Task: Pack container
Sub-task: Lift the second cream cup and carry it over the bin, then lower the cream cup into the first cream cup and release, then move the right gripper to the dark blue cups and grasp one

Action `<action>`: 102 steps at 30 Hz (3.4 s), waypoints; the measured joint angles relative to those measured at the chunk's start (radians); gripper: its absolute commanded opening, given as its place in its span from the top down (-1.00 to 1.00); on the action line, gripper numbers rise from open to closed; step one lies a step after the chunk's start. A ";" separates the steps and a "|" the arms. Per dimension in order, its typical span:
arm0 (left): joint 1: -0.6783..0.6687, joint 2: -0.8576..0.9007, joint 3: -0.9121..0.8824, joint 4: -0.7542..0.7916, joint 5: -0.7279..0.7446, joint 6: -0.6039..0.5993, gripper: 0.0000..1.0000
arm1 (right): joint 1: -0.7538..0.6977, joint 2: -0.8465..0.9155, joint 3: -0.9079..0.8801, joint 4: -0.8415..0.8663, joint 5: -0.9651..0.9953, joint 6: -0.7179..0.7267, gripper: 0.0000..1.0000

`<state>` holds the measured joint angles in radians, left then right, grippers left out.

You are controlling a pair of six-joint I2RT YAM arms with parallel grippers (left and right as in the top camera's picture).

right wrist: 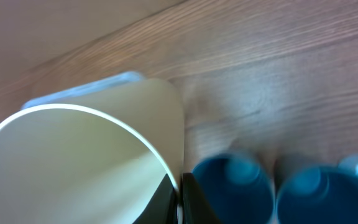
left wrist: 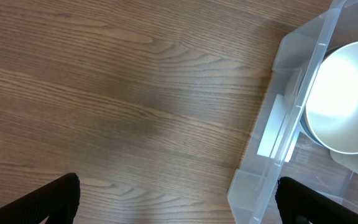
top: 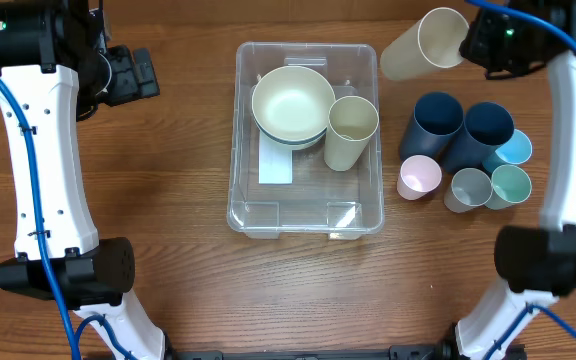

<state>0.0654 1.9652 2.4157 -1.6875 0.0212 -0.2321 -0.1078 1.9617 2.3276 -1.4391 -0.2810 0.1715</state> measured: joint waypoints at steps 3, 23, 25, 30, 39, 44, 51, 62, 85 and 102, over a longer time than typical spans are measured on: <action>0.000 0.000 0.000 0.000 0.000 0.000 -1.00 | 0.000 -0.086 0.005 -0.058 -0.024 -0.001 0.92; 0.000 0.000 0.000 0.000 0.000 0.000 -1.00 | 0.218 -0.193 0.027 -0.219 -0.015 -0.070 0.92; 0.000 0.000 0.000 0.000 0.000 0.000 -1.00 | 0.238 -0.180 0.027 -0.208 0.023 -0.063 0.92; 0.000 0.000 0.000 0.000 0.000 0.000 -1.00 | 0.254 -0.123 0.027 -0.177 0.092 -0.051 0.92; 0.000 0.000 0.000 0.000 0.000 0.000 -1.00 | 0.253 -0.079 0.027 -0.185 0.136 -0.026 0.92; 0.000 0.000 0.000 0.000 0.000 0.000 -1.00 | 0.254 -0.057 0.027 -0.224 0.140 -0.014 0.92; 0.000 0.000 0.000 0.000 0.000 0.000 -1.00 | 0.255 -0.032 0.027 -0.238 0.140 -0.014 0.92; 0.000 0.000 0.000 0.000 0.000 0.000 -1.00 | 0.326 -0.032 0.027 -0.256 0.144 -0.015 0.91; 0.000 0.000 0.000 0.000 0.000 0.000 -1.00 | 0.376 -0.032 0.027 -0.242 0.212 -0.018 0.56; 0.000 0.000 0.000 0.000 0.000 0.000 -1.00 | 0.168 -0.061 0.027 -0.199 0.255 0.046 0.12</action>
<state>0.0654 1.9652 2.4157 -1.6875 0.0212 -0.2321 0.0601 1.9003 2.3547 -1.6379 -0.0257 0.2173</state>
